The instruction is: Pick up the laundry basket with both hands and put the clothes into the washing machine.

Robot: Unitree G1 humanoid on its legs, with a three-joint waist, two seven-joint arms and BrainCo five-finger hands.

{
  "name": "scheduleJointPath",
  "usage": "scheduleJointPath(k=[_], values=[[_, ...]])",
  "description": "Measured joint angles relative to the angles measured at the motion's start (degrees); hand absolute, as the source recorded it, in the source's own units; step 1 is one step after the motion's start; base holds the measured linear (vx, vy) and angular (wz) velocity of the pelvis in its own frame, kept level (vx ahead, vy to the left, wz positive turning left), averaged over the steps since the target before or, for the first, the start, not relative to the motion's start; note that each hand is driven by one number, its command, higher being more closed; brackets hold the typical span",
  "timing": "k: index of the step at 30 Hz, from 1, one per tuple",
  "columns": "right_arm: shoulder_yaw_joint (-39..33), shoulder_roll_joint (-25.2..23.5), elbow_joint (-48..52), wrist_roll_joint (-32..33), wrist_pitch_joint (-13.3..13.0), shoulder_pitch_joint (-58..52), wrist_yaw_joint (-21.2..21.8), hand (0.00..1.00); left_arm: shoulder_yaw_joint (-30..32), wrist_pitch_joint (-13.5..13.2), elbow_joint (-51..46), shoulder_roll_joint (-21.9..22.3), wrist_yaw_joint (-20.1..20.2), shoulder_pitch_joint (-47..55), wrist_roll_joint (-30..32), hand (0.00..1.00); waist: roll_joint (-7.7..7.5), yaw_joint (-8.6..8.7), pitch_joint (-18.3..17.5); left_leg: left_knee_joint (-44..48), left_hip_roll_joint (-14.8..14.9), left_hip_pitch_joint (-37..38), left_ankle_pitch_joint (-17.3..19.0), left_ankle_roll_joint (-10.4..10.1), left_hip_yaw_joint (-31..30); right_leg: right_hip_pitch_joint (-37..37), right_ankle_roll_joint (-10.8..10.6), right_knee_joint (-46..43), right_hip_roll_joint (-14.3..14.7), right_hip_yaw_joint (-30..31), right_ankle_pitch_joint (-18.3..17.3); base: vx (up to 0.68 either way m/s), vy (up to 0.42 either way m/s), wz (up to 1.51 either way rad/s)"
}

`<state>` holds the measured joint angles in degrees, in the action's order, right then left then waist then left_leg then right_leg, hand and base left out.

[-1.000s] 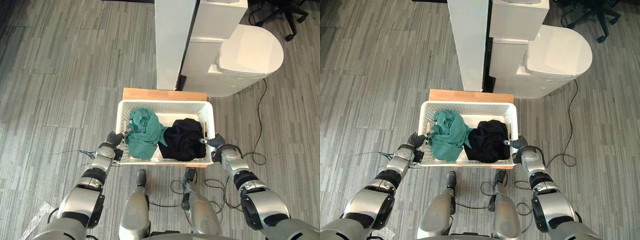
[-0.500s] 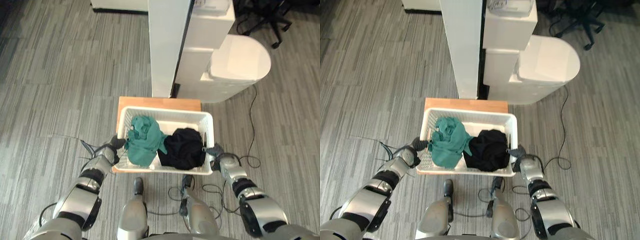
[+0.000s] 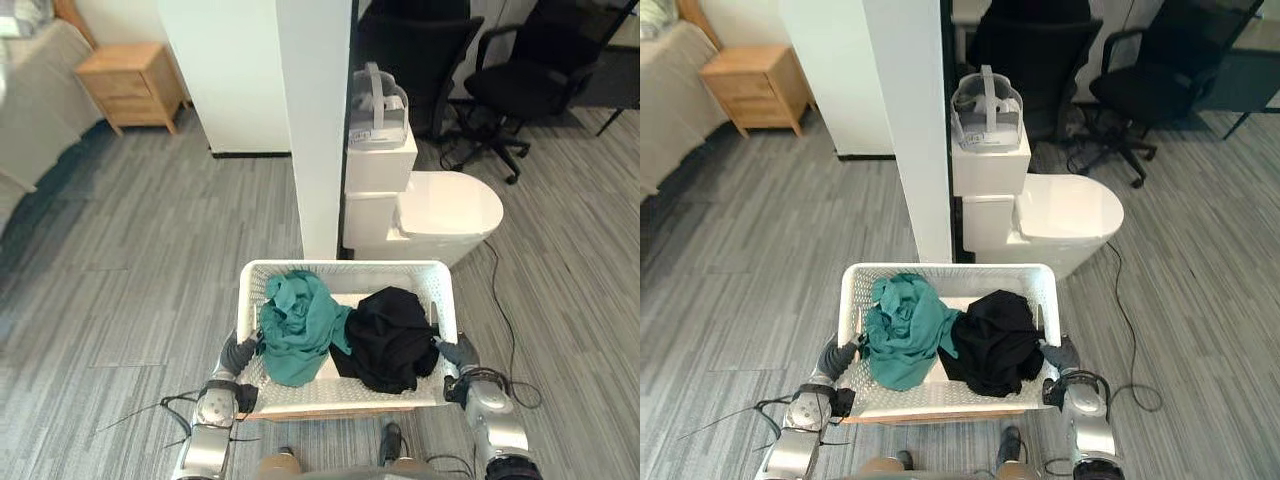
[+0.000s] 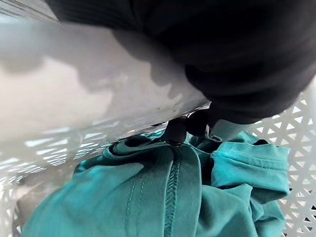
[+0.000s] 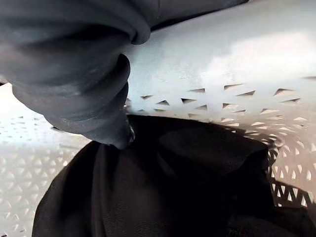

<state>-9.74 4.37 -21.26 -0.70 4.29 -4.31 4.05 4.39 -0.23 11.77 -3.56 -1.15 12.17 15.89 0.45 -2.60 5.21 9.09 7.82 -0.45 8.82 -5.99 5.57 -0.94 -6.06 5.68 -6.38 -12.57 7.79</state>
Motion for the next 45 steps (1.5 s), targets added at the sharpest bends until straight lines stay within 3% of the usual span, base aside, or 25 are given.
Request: scheduleJointPath(k=[4, 7, 10, 13, 14, 15, 17, 18, 20, 21, 24, 26, 30, 31, 32, 33, 34, 35, 37, 38, 40, 41, 42, 44, 45], values=[[-1.1, 0.3, 0.6, 0.0, 0.0, -0.3, 0.1, 1.0, 0.1, 0.4, -4.4, 2.5, 0.1, 2.0, 0.0, 1.0, 1.03, 0.28, -0.4, 3.2, 0.5, -3.5, -0.3, -0.2, -3.3, -0.5, 0.8, -0.2, 1.0, -2.2, 0.1, -0.08, -0.049, 0.35], [-1.1, 0.7, 2.4, 0.1, 0.0, 0.3, 0.0, 1.0, 0.1, 1.2, -7.6, 3.3, 0.1, 2.3, 0.0, 1.0, 2.27, -0.05, -0.3, 6.7, 1.9, -6.1, -1.1, -2.0, -7.2, -3.6, 3.4, -5.9, 1.6, -2.3, -0.7, -0.08, -0.053, 0.07], [0.1, 1.2, 2.6, 0.4, -0.8, 2.4, 0.6, 1.0, 0.2, 1.2, -12.8, 4.4, -0.2, 5.0, 0.0, 1.0, 3.19, -1.34, 0.0, 29.3, 0.8, -5.8, 6.1, -6.3, -16.9, -5.9, 4.0, -9.6, 2.5, 2.8, -0.8, -0.11, 0.039, -0.83], [-0.1, 1.2, 3.3, 2.4, -1.7, 1.6, 0.5, 1.0, -1.6, 1.0, -15.3, 3.8, -0.1, 5.0, 0.0, 1.0, 5.23, 0.46, -1.3, 26.9, -0.9, -0.5, 9.0, -5.7, -24.2, -10.2, 3.4, -12.3, 3.2, 6.2, -0.8, -0.24, 0.161, -0.62], [0.0, 0.7, 5.5, 2.5, -1.7, 0.2, -0.3, 1.0, -2.4, 1.1, -15.7, 3.1, -0.1, 4.2, -0.1, 1.0, 4.89, 1.03, -1.5, 23.4, -2.4, 0.7, 13.4, -1.9, -25.7, -13.9, 2.1, -13.7, 2.8, 8.4, 0.0, -0.36, 0.236, -0.59], [0.0, 0.5, 6.3, 2.6, -1.6, -0.4, -0.4, 1.0, -2.6, 1.1, -15.7, 2.9, -0.1, 4.0, 0.0, 1.0, 4.32, 1.29, -1.2, 22.6, -2.9, 0.8, 14.9, -0.8, -25.4, -14.9, 1.5, -13.8, 2.3, 9.2, 0.5, -0.49, 0.295, -0.78], [-0.1, 0.1, 8.8, 2.8, -1.0, -3.0, -1.3, 1.0, -3.7, 1.5, -15.7, 2.2, -0.1, 3.8, 0.0, 1.0, 3.52, 1.6, -0.9, 19.7, -4.2, 1.2, 18.9, 2.0, -20.8, -16.6, 1.8, -12.7, 1.0, 11.5, 2.6, -0.47, 0.266, -0.86], [-0.1, -0.9, 11.2, 2.5, 0.0, -5.5, -1.7, 1.0, -4.3, 2.4, -15.7, 0.9, -0.1, 3.9, 0.0, 1.0, 0.19, 1.18, -0.2, 20.0, -7.0, 0.7, 18.3, 3.5, -16.0, -16.4, 2.1, -8.3, -0.6, 13.0, 0.4, -0.48, 0.273, -1.18], [0.0, -1.6, 14.0, 2.3, 0.3, -7.1, -1.9, 1.0, -4.2, 2.5, -15.8, 0.5, -0.4, 3.6, 0.0, 1.0, 0.31, -0.02, 0.2, 18.8, -6.0, -1.0, 15.4, 6.2, -9.0, -18.5, 2.6, -6.9, -1.3, 8.9, -6.3, -0.5, 0.245, -1.81], [-0.2, -1.8, 14.3, 2.3, 0.3, -7.3, -1.9, 1.0, -4.2, 2.6, -15.8, 0.3, -0.5, 3.0, 0.0, 1.0, -0.34, -0.07, 0.1, 16.8, -5.3, -1.6, 12.7, 6.5, -4.9, -19.7, 5.0, -10.5, -2.1, 3.0, -4.4, -0.44, 0.173, -1.79], [-0.7, -2.2, 15.1, 2.3, 0.3, -7.6, -1.9, 1.0, -4.7, 2.5, -15.8, 0.2, -0.2, 2.3, -0.1, 1.0, -0.79, 0.23, -0.1, 10.1, -3.7, -0.2, 7.2, 6.4, 1.2, -18.9, 7.2, -25.5, -3.4, -3.6, -4.9, -0.33, 0.092, -1.36], [-1.6, -2.2, 16.1, 2.6, -0.5, -9.1, -1.9, 1.0, -5.9, 2.5, -15.7, 0.1, -0.1, 1.7, -0.5, 1.0, -1.28, 0.53, -0.3, 6.2, -2.4, 0.8, 4.2, 5.9, 7.3, -14.1, 5.3, -39.0, -6.6, -3.8, -13.2, -0.27, -0.035, -1.41], [-1.6, -1.4, 14.1, 2.5, -0.7, -7.1, -1.9, 1.0, -5.9, 2.5, -15.5, -0.3, -0.2, 1.7, -1.8, 1.0, -1.51, 0.0, -1.2, 4.4, 1.2, 0.5, 3.0, 3.3, 19.6, -8.0, 5.3, -40.0, -14.9, -13.3, -18.9, -0.2, -0.217, -1.94], [-1.6, -1.2, 12.8, 2.3, -0.7, -6.5, -1.9, 1.0, -5.9, 2.5, -15.2, -0.4, -0.1, 1.7, -1.8, 1.0, -2.82, 0.23, -3.1, 4.5, 2.2, -0.5, 2.8, 1.6, 23.5, -8.0, 3.3, -34.5, -15.7, -13.8, -19.8, -0.1, -0.418, -1.94], [-1.7, -0.2, 12.2, 2.3, -0.7, -6.1, -1.9, 1.0, -6.3, 2.5, -12.8, 0.4, 0.0, 0.8, -2.3, 1.0, -1.45, 0.54, -3.7, 4.9, 3.7, -1.3, 2.8, -0.7, 25.7, -8.3, 0.1, -29.1, -12.0, -12.4, -19.6, -0.01, -0.498, -2.2], [-1.7, 2.1, 11.0, 2.0, -0.1, -6.2, -1.8, 1.0, -6.6, 2.6, -10.0, 2.1, 0.9, 0.6, -3.4, 1.0, 1.05, 0.95, -4.5, 3.6, 6.4, 0.0, 1.2, -2.7, 26.7, -8.1, 1.0, -23.5, -5.8, -9.3, -16.4, 0.09, -0.41, -1.95], [-1.6, 2.7, 10.7, 1.8, 0.3, -6.2, -1.8, 1.0, -6.6, 2.7, -9.4, 2.4, 1.2, 0.9, -3.8, 1.0, 2.43, 0.64, -5.1, 2.6, 8.2, 1.5, 1.5, -3.6, 28.0, -8.0, 1.9, -21.0, -3.1, -7.1, -15.2, 0.19, -0.262, -2.13], [-1.3, 2.4, 10.7, 1.1, 0.8, -6.3, -1.6, 1.0, -6.2, 2.7, -8.3, 2.4, 1.3, 0.9, -4.0, 1.0, 3.32, 0.65, -5.3, 3.8, 11.9, 3.8, 1.6, -5.3, 31.5, -7.0, 3.6, -18.1, 1.6, -3.7, -14.0, 0.17, -0.187, -1.92], [-1.0, 0.9, 10.7, 0.5, 0.8, -6.5, -1.6, 1.0, -4.8, 2.7, -7.6, 2.0, 1.3, 0.8, -4.1, 1.0, 3.23, 2.04, -5.4, 11.0, 17.5, 4.8, 1.5, -5.5, 31.9, -4.9, 4.9, -16.1, 6.1, -0.4, -13.8, 0.2, -0.331, -1.64], [-0.8, 0.4, 10.8, 0.5, 0.7, -6.6, -1.7, 1.0, -4.2, 2.6, -7.3, 1.6, 1.2, 0.6, -4.8, 1.0, 2.49, 1.5, -4.7, 24.8, 24.4, 3.1, -0.2, -1.4, 30.4, -1.9, 6.8, -13.9, 10.4, 3.4, -13.6, 0.19, -0.377, -1.43], [0.2, 0.5, 10.9, 0.5, 0.7, -6.4, -2.0, 1.0, -3.8, 2.6, -6.7, 0.9, 1.2, 0.6, -6.0, 1.0, 1.85, 1.33, -3.9, 40.1, 28.0, -3.3, -6.7, 13.2, 20.6, 1.2, 8.7, -12.2, 12.7, 7.0, -13.7, 0.2, -0.25, -1.28], [0.4, 1.1, 10.9, 0.5, 0.7, -5.9, -2.6, 1.0, -3.7, 2.6, -6.7, 1.1, 1.2, 0.5, -6.3, 1.0, 1.59, 0.58, -2.8, 48.3, 25.9, -7.8, -5.6, 12.0, 11.8, 2.9, 9.3, -12.1, 13.3, 9.6, -14.1, 0.25, -0.1, -1.48], [0.4, 2.5, 10.9, 0.5, 0.7, -5.0, -2.8, 1.0, -3.8, 2.5, -6.7, 2.2, 1.2, 0.6, -6.4, 1.0, 2.18, -1.54, -1.2, 57.3, 17.5, -14.9, -1.3, 7.7, 1.6, 4.0, 10.0, -12.5, 13.1, 13.5, -14.5, 0.2, 0.013, -1.43], [1.0, 3.1, 10.9, 0.5, 0.8, -3.7, -2.6, 1.0, -3.2, 2.5, -6.8, 2.5, 1.2, 0.6, -7.4, 1.0, 2.75, -3.09, 1.0, 57.4, 7.1, -21.1, 2.4, 3.8, -4.3, 5.6, 10.1, -11.4, 12.0, 17.4, -14.6, 0.23, 0.123, -1.22], [1.9, 2.8, 10.9, 0.6, 0.8, -3.8, -2.6, 1.0, -2.5, 2.5, -6.8, 2.1, 1.2, 0.6, -8.0, 1.0, 2.48, -3.17, 1.9, 50.9, 4.0, -24.5, 3.2, 3.3, -3.4, 6.9, 10.2, -9.8, 11.0, 18.5, -14.9, 0.25, 0.18, -0.67]])
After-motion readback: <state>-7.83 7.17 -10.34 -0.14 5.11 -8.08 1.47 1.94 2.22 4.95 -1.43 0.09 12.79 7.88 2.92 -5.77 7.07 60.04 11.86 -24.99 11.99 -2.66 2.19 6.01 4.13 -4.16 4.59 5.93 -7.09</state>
